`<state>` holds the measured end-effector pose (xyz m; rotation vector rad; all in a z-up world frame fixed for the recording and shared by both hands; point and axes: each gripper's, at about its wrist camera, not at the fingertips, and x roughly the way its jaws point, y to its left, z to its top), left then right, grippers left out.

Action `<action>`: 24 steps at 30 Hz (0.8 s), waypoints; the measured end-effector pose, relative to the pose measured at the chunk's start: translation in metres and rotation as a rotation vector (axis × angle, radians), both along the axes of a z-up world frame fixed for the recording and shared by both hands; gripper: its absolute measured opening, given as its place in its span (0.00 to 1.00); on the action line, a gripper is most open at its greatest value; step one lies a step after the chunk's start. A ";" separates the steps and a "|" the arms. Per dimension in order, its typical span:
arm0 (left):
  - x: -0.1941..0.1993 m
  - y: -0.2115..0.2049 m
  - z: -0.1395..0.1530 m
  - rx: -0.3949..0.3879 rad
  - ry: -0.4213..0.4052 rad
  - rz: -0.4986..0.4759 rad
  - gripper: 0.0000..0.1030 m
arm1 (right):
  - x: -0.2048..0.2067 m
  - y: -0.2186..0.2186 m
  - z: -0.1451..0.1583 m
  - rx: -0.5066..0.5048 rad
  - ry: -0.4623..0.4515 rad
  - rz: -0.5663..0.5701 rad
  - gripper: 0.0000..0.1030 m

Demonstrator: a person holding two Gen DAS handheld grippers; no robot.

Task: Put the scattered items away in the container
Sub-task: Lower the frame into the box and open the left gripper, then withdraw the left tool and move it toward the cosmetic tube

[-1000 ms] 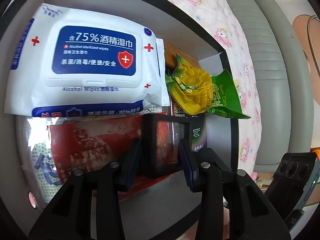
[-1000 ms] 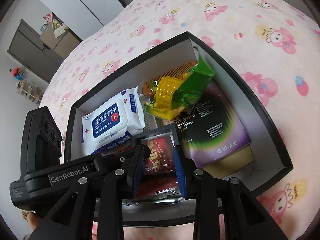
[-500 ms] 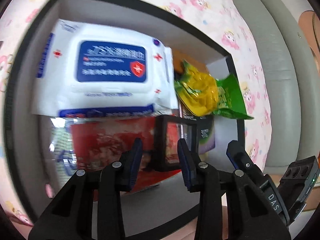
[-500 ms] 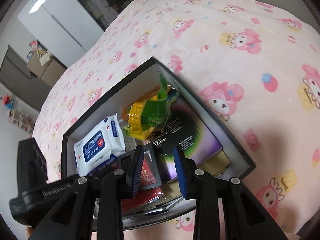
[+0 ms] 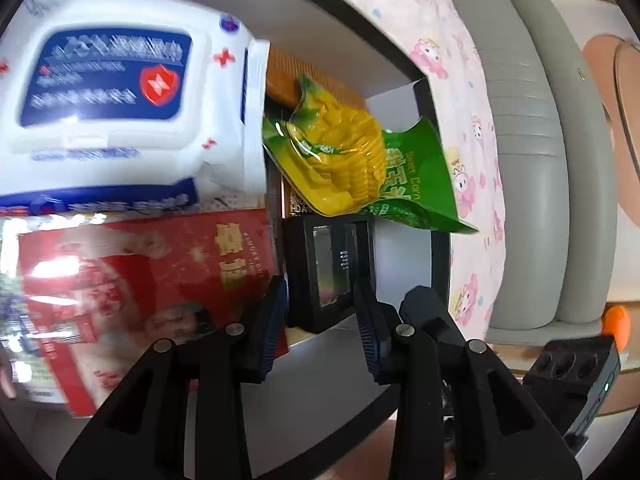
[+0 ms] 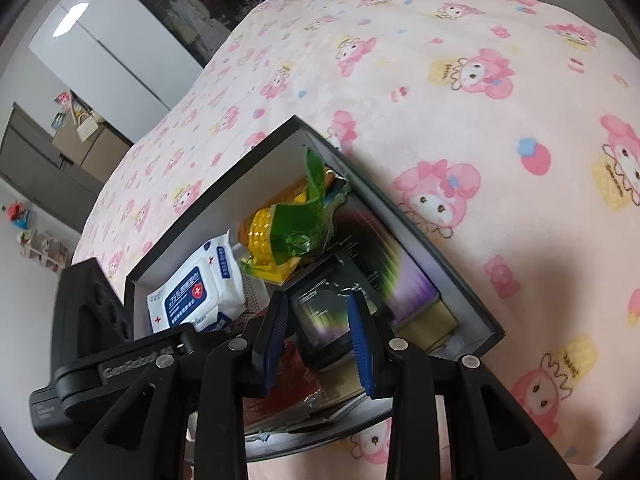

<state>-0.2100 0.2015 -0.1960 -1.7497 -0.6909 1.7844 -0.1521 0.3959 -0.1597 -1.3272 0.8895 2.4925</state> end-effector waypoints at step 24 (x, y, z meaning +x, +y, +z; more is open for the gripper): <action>0.044 -0.093 0.074 -0.141 0.268 0.082 0.33 | 0.016 -0.119 0.045 0.319 0.127 0.339 0.32</action>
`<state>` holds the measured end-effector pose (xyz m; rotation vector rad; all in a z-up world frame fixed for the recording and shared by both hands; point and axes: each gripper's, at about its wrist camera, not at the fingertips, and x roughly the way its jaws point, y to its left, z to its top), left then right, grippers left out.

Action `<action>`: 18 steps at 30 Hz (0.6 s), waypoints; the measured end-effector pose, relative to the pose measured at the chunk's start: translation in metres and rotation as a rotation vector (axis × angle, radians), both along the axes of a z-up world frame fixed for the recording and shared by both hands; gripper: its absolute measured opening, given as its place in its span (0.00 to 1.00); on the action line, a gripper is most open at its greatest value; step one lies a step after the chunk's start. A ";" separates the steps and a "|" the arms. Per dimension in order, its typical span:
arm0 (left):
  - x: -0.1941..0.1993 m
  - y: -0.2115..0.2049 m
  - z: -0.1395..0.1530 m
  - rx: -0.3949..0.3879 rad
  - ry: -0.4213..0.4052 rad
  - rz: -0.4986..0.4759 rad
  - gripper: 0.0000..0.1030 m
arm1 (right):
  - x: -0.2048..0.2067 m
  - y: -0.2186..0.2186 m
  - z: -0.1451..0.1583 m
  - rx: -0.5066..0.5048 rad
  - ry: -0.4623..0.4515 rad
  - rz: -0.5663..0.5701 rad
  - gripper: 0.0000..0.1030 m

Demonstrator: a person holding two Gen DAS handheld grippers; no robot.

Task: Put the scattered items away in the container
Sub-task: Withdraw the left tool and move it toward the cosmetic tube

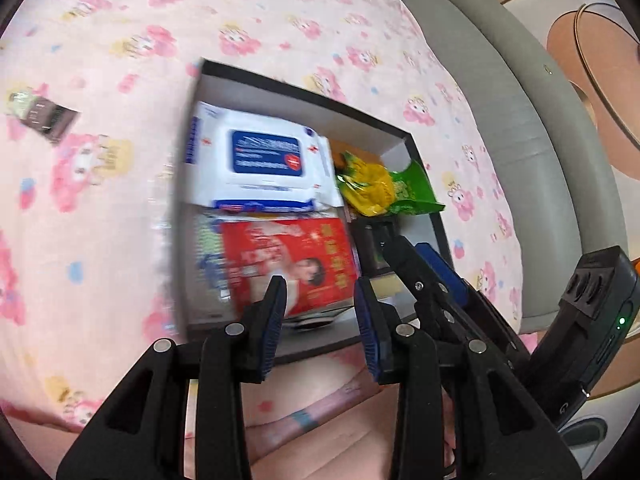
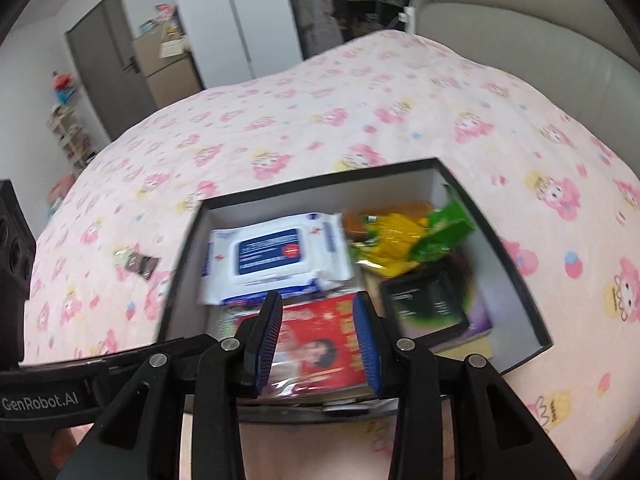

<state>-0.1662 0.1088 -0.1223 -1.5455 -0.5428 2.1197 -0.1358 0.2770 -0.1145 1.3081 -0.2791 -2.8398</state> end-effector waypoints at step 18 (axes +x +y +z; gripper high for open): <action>0.077 -0.131 0.044 -0.141 0.141 0.154 0.33 | 0.039 -0.139 0.025 0.037 0.044 0.267 0.32</action>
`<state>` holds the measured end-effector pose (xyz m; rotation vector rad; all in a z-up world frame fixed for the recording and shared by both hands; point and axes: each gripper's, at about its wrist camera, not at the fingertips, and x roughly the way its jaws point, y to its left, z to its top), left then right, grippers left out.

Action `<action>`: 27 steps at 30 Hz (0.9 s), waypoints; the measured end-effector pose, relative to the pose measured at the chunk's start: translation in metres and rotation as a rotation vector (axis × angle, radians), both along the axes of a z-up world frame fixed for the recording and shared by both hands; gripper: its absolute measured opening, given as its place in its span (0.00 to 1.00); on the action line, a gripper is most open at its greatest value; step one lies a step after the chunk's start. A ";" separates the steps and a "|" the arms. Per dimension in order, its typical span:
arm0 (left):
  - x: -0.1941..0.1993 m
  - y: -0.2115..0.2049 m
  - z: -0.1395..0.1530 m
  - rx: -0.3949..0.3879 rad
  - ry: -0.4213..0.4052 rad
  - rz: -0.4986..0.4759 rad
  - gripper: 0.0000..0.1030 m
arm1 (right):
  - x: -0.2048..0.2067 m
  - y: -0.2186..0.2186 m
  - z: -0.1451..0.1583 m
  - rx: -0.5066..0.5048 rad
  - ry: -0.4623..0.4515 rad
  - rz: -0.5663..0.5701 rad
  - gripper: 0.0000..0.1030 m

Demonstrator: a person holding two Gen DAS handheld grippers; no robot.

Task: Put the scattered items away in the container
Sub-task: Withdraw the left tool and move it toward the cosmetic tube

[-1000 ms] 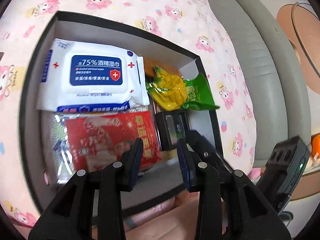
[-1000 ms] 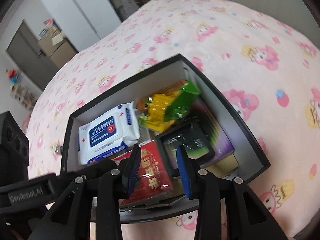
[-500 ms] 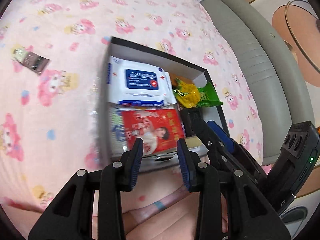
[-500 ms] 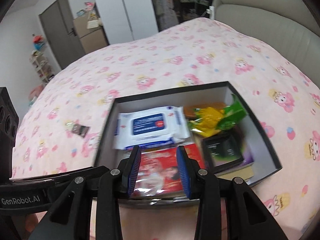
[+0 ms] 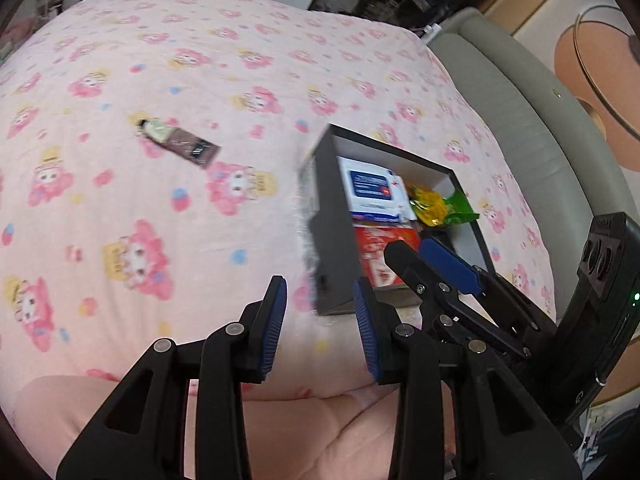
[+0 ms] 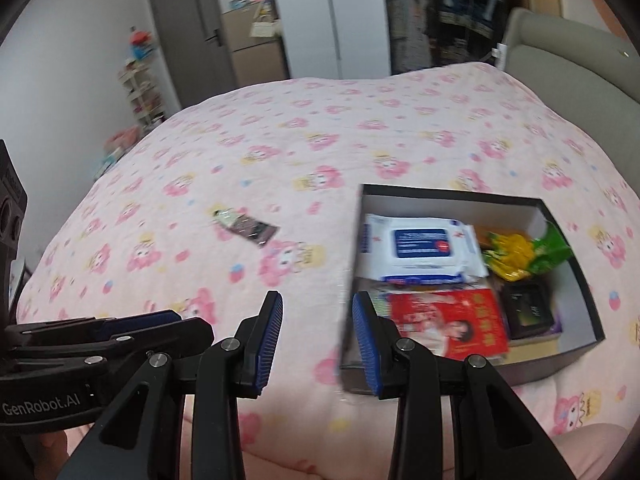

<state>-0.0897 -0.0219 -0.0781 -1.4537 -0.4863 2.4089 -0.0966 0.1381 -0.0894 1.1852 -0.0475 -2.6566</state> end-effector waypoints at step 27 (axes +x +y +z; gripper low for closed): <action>-0.143 -0.092 -0.062 0.071 -0.071 0.108 0.33 | -0.146 -0.087 -0.055 -0.001 -0.151 0.013 0.31</action>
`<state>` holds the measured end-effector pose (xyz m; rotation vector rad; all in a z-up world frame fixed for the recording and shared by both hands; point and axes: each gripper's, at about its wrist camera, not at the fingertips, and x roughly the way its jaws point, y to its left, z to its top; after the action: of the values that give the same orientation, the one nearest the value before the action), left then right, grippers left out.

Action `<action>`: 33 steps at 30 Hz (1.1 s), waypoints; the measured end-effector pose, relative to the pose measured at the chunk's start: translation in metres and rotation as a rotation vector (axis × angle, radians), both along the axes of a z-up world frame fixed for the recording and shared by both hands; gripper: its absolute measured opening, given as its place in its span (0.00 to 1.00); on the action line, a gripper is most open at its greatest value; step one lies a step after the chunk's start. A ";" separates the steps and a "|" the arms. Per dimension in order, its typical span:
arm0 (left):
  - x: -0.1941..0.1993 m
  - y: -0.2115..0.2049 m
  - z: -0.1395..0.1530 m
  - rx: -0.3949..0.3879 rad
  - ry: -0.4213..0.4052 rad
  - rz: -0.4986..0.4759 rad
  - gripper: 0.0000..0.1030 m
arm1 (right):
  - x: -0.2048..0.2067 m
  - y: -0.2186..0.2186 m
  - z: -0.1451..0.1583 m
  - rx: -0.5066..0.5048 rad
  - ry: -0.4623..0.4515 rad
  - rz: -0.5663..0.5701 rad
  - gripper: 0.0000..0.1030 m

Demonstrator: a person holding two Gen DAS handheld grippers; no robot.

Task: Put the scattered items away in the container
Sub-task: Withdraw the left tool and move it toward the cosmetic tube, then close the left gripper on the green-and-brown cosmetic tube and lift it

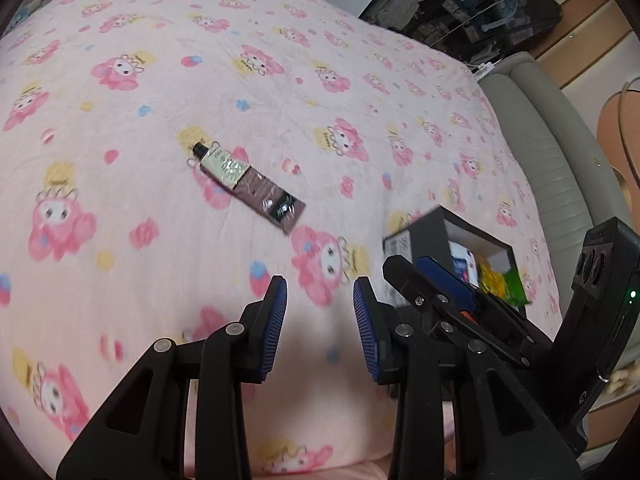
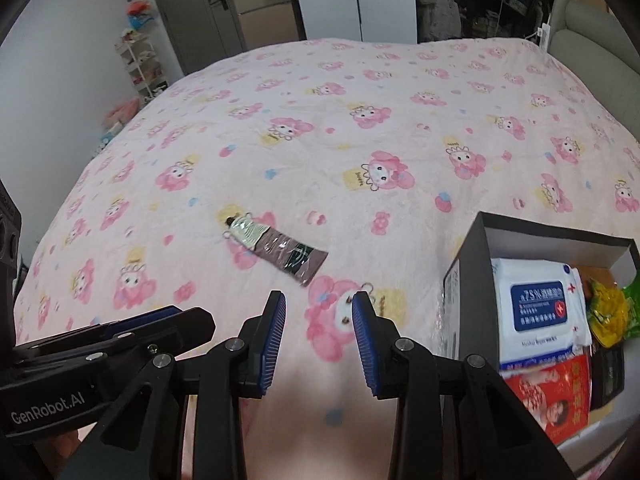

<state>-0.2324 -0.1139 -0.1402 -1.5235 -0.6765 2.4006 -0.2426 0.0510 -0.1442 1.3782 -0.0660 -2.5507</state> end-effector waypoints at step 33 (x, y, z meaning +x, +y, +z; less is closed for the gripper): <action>-0.099 -0.043 -0.111 0.191 -0.225 0.248 0.43 | -0.099 -0.049 -0.108 0.050 -0.181 -0.048 0.32</action>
<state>-0.3317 -0.1568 -0.2512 -1.7296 -1.1693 2.2663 -0.3411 0.0023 -0.2518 1.6429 -0.0674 -2.4743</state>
